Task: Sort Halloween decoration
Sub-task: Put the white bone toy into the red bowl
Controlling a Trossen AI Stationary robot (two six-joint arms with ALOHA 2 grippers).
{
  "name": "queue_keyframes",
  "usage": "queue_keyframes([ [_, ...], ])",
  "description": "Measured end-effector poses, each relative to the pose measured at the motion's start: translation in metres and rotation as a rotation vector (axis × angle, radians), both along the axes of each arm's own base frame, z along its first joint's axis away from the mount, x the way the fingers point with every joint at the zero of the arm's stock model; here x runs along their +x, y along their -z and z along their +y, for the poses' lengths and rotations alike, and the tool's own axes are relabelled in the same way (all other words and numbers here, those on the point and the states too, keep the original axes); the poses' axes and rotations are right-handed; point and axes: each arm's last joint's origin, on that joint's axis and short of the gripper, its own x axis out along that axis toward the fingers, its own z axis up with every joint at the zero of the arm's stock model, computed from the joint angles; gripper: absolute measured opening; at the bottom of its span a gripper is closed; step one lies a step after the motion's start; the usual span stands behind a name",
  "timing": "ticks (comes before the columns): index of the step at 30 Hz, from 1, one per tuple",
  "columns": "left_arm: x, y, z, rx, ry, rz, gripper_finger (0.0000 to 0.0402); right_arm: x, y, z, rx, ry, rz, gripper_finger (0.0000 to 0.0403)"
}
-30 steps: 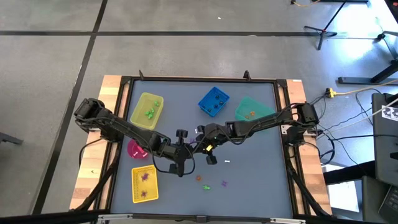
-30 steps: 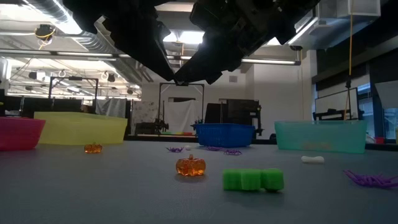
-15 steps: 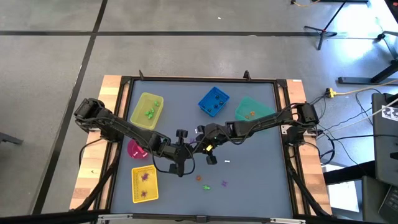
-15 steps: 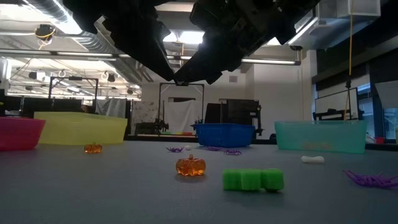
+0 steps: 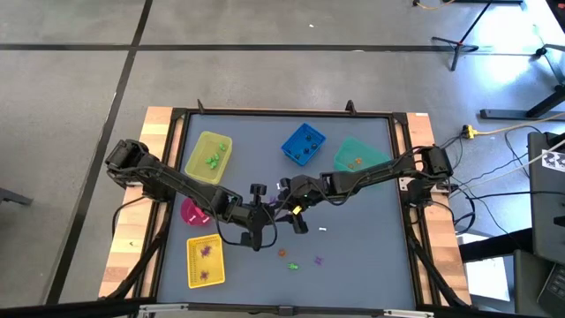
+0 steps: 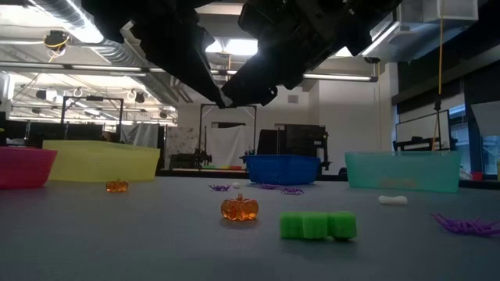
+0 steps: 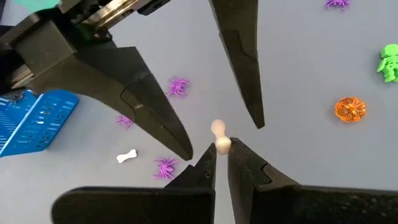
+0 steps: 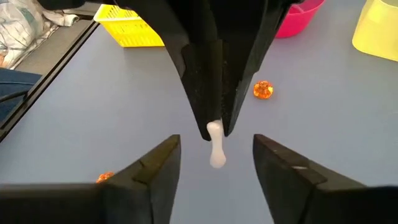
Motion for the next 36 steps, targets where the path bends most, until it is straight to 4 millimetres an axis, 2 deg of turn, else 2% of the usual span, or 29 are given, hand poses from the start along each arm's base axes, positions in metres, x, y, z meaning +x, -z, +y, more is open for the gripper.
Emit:
queue_keyframes([
  [5, -0.003, -0.001, 0.000, 0.002, -0.001, 0.016, 0.0007, -0.001, -0.001, 0.000, 0.000, 0.000, 0.001, 0.0218],
  [9, -0.014, -0.013, 0.004, -0.050, -0.038, 0.026, 0.0007, -0.004, -0.005, 0.000, -0.002, 0.000, 0.014, 0.0220],
  [14, -0.040, -0.029, 0.008, -0.184, -0.101, 0.127, 0.0007, -0.007, -0.005, -0.001, -0.012, 0.005, 0.042, 0.0221],
  [21, -0.090, -0.038, 0.012, -0.354, -0.299, 0.458, 0.0007, -0.008, -0.004, -0.002, -0.035, 0.032, 0.060, 0.0221],
  [27, -0.118, -0.038, 0.007, -0.275, -0.400, 0.637, 0.0007, -0.007, -0.004, -0.002, -0.043, 0.042, 0.055, 0.0221],
  [36, -0.123, -0.038, -0.002, -0.139, -0.384, 0.559, 0.0007, -0.007, -0.004, -0.002, -0.043, 0.043, 0.055, 0.0221],
])
